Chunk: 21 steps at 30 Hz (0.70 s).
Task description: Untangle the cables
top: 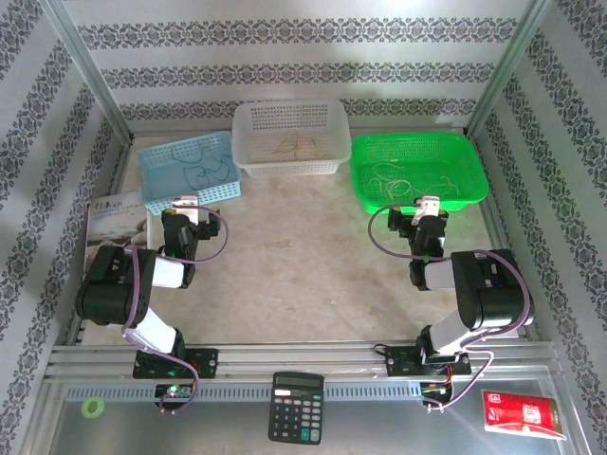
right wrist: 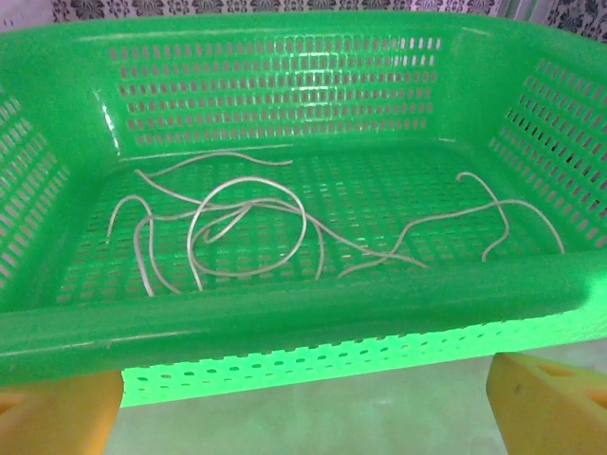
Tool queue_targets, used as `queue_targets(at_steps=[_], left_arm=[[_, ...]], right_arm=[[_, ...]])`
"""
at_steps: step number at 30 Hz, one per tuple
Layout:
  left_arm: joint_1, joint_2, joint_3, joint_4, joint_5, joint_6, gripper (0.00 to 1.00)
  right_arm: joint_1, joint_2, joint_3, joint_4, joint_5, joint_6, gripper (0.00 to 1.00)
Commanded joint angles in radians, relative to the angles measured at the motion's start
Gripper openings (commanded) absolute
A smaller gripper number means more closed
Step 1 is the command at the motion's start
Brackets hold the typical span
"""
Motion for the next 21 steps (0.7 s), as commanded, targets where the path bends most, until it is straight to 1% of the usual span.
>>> queue_targets(at_steps=[1, 3, 4, 21], left_arm=[[0.008, 0.006, 0.007, -0.011, 0.01, -0.015, 1.0], [0.008, 0.005, 0.007, -0.01, 0.01, -0.015, 1.0], [0.008, 0.005, 0.007, -0.011, 0.01, -0.016, 1.0], [0.008, 0.006, 0.007, -0.01, 0.01, -0.015, 1.0]], right_arm=[[0.007, -0.009, 0.019, 0.004, 0.052, 0.017, 0.98], [0.031, -0.009, 0.018, 0.006, 0.106, 0.005, 0.98], [0.032, -0.006, 0.019, 0.009, 0.107, 0.003, 0.98], [0.018, -0.011, 0.019, 0.0, 0.069, 0.01, 0.98]])
